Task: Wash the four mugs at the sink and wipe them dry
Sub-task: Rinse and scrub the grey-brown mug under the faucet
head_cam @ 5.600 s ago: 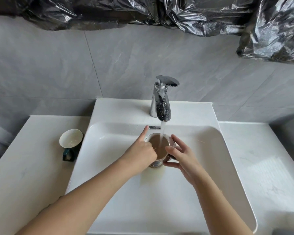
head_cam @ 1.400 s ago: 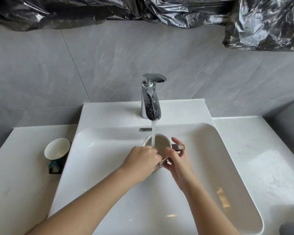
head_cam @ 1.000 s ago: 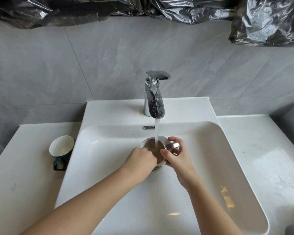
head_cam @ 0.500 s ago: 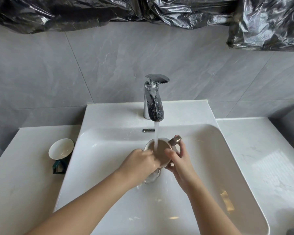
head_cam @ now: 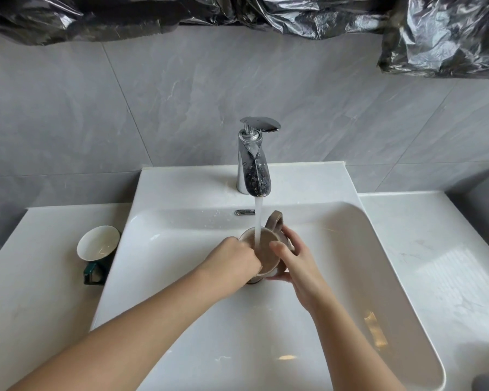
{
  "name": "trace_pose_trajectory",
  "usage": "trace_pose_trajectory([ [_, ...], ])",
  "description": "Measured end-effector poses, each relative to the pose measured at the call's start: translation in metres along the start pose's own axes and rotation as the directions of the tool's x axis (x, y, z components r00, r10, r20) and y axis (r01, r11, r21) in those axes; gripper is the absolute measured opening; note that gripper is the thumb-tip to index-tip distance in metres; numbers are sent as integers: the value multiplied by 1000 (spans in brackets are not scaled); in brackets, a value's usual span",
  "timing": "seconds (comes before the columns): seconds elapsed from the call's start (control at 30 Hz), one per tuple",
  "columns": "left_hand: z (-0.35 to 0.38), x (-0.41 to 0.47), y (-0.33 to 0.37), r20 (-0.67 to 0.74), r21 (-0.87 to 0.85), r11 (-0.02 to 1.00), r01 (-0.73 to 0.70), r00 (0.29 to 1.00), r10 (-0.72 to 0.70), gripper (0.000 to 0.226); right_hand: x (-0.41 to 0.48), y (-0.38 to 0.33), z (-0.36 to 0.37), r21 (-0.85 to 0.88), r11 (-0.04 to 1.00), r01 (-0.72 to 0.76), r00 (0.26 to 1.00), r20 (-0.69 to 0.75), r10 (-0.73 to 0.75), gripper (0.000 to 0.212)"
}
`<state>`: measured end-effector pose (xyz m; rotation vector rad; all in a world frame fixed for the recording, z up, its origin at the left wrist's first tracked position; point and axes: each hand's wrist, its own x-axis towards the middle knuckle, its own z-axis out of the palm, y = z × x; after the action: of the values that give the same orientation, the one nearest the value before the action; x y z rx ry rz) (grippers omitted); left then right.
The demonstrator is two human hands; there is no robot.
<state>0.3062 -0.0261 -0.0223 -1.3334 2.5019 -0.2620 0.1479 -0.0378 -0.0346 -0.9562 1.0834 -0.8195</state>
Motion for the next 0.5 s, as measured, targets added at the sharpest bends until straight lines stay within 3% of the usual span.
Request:
trace_pose_trajectory([
  [0.2,0,3,21,-181,-287,957,29,980,-84,47,-3,5,2,213,977,-30,999,-24,36,70],
  [0.33,-8,-2,10,-83,-190,972,137,985,-154,20,-5,3,0,115,992,-53,998,-27,56,70],
  [0.43,-14,-5,0,-101,155,988,-19,994,35,41,-5,4,4,45,997,-70,998,3,70,70],
  [0.5,-14,-5,1,-58,206,978,-27,998,39,46,-4,4,6,51,997,-65,998,-1,65,69],
])
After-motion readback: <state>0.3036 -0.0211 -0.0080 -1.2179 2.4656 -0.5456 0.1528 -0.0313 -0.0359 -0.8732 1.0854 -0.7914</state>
